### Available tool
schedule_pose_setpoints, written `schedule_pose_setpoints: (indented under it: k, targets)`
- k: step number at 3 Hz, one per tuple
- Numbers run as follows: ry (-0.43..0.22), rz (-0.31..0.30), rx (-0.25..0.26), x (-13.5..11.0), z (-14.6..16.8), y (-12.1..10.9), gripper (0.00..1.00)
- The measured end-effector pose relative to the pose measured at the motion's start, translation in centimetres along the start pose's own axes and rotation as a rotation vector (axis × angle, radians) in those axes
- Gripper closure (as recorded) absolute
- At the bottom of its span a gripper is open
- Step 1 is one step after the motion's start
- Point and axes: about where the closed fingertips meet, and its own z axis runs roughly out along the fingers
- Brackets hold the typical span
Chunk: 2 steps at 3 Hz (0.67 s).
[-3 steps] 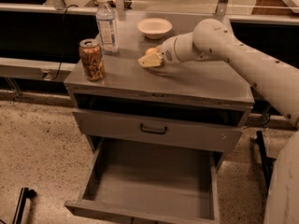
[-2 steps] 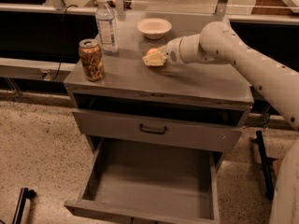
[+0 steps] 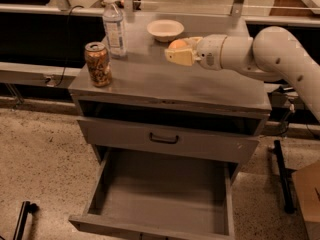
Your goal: Place orange into middle drawer
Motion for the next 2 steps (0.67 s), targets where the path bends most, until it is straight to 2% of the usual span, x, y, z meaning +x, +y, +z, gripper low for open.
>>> schedule_pose_setpoints:
  k: [1,2]
  targets:
    - [-0.044,-0.080,-0.145,1.1,-3.9,6.5,1.00]
    - [-0.073,-0.183,-0.203,0.1,-7.1,9.2,1.00]
